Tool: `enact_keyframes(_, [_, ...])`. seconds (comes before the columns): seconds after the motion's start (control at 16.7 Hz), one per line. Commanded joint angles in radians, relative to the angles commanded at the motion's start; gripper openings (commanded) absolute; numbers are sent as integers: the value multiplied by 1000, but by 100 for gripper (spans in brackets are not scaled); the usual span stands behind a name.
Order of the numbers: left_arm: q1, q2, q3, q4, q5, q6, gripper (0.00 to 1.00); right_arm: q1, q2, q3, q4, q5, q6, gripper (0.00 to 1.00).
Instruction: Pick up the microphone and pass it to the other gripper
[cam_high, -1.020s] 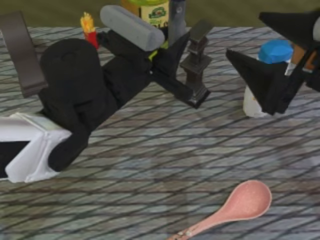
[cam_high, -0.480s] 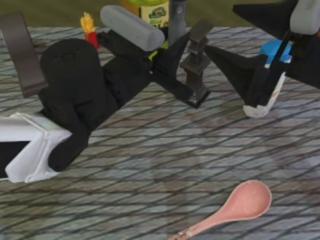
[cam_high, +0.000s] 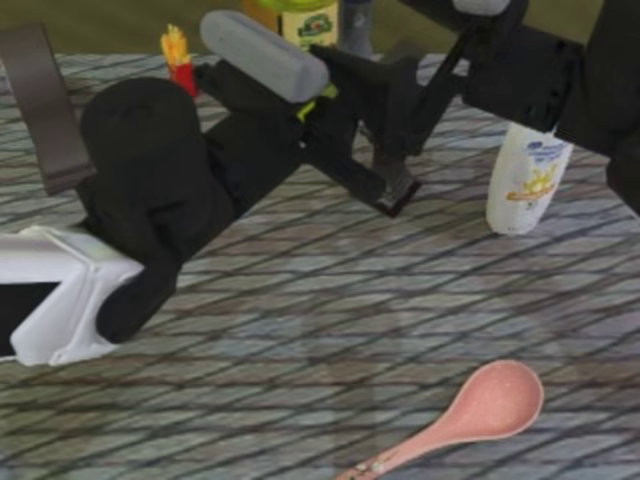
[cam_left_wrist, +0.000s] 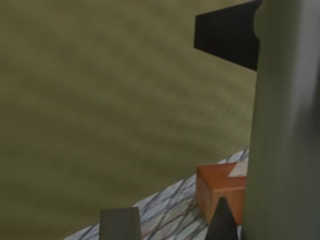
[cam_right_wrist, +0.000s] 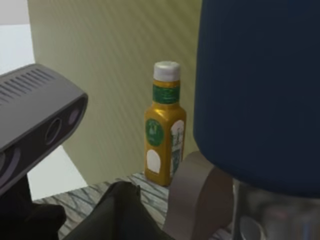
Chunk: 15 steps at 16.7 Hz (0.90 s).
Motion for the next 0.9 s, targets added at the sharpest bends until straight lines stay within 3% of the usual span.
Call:
enact_keyframes(0.18, [0,0,0,0,0,0,0,48,77,78,-2,49,-2,100])
enact_keyframes(0.42, [0,0,0,0,0,0,0,52,83,83,-2,53,-2,100])
enact_keyframes(0.9, [0,0,0,0,0,0,0,52,83,83,-2,53,-2,40])
